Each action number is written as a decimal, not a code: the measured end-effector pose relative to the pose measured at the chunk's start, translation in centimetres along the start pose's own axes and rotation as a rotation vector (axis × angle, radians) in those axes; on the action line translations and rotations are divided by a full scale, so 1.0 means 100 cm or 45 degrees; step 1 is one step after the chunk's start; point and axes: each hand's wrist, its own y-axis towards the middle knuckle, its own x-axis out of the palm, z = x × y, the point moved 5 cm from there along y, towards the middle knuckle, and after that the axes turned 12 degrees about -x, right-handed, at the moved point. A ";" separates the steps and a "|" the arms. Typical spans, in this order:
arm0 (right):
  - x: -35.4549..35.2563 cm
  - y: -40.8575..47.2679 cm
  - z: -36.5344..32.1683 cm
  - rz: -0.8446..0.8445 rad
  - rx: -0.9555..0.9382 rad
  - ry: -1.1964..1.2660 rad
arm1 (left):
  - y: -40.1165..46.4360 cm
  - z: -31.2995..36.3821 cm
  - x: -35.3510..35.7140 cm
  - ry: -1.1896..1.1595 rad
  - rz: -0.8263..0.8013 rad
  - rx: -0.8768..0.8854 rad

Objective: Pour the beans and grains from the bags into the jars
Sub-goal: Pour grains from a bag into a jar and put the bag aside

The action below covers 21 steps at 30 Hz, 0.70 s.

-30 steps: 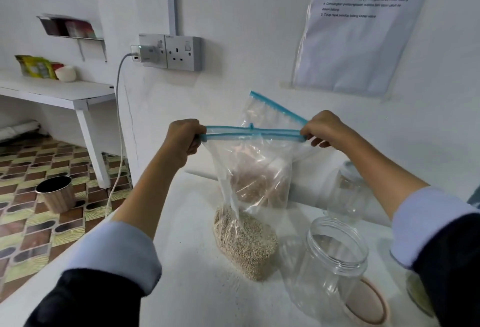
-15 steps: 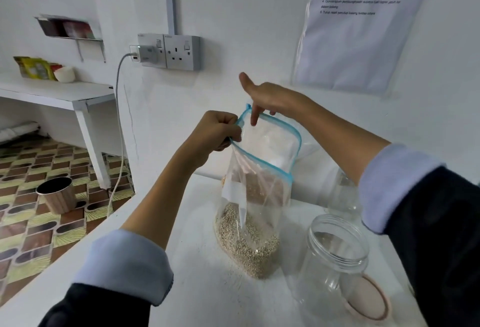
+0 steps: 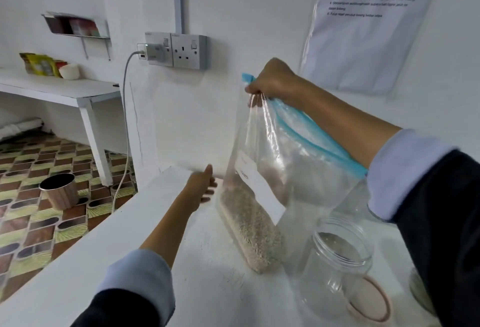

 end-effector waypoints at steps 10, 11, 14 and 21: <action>-0.068 -0.011 -0.019 0.151 -0.272 0.107 | 0.020 -0.004 0.015 -1.184 -0.450 -0.157; -0.066 -0.013 -0.018 0.142 -0.279 0.104 | 0.020 -0.001 0.014 -1.280 -0.489 -0.151; -0.054 -0.014 -0.014 0.120 -0.303 0.214 | 0.019 -0.005 0.015 -1.305 -0.559 -0.213; -0.035 -0.011 0.002 0.114 -0.188 0.171 | 0.028 -0.009 0.004 -1.357 -0.508 -0.254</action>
